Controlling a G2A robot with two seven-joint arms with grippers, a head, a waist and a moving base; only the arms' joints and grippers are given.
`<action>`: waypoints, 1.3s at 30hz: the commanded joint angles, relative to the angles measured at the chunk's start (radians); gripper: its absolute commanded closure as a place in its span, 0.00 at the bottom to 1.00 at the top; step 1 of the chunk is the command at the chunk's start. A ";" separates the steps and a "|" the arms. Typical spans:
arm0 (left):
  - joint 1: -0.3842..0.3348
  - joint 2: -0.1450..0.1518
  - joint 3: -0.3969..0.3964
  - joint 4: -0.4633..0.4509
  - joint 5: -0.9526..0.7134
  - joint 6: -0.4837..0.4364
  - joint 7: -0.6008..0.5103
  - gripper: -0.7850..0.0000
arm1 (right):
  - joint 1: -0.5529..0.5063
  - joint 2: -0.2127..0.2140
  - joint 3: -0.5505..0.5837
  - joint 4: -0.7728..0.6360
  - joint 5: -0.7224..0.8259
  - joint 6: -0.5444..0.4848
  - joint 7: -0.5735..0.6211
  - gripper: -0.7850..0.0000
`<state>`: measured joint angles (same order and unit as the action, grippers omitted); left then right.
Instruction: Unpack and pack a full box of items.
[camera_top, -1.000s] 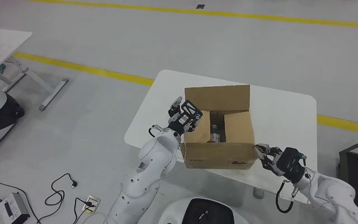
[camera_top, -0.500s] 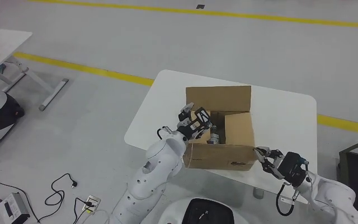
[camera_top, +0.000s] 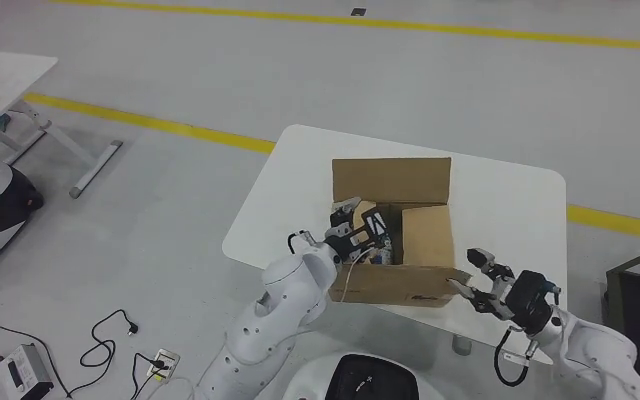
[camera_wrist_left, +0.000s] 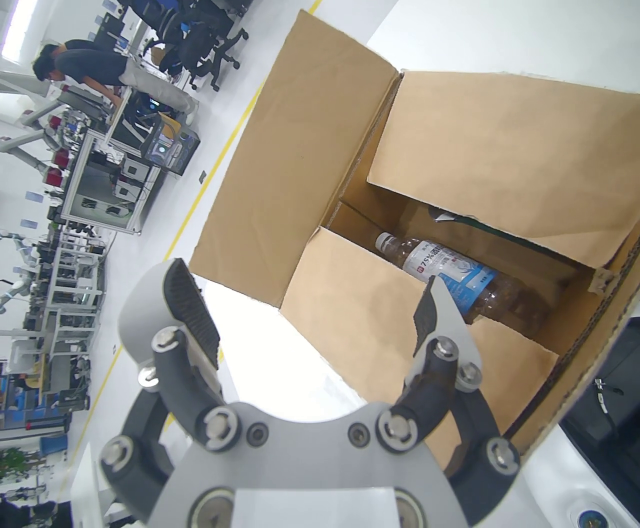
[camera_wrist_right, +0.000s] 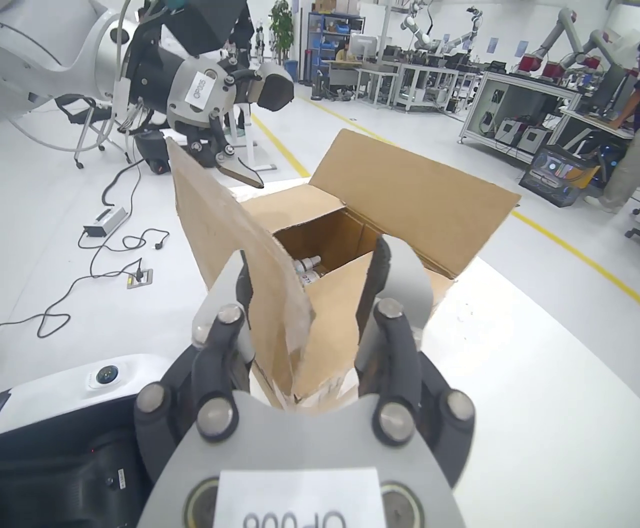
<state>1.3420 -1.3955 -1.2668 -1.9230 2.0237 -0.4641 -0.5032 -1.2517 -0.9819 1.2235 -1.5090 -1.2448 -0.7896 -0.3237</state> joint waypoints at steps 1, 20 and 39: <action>0.006 0.002 0.003 -0.009 0.002 -0.008 0.005 0.00 | -0.005 0.000 0.019 0.020 0.062 -0.005 -0.018 0.00; 0.175 0.032 0.017 -0.156 0.009 -0.168 0.017 0.00 | -0.029 -0.017 0.070 0.146 0.439 0.071 0.137 1.00; 0.213 0.047 0.026 -0.147 0.003 -0.120 0.018 0.00 | 0.035 -0.028 -0.079 0.099 0.364 -0.223 0.417 1.00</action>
<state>1.5587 -1.3488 -1.2384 -2.0709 2.0295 -0.5921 -0.4838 -1.2194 -1.0097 1.1528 -1.4083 -0.8744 -1.0009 0.0837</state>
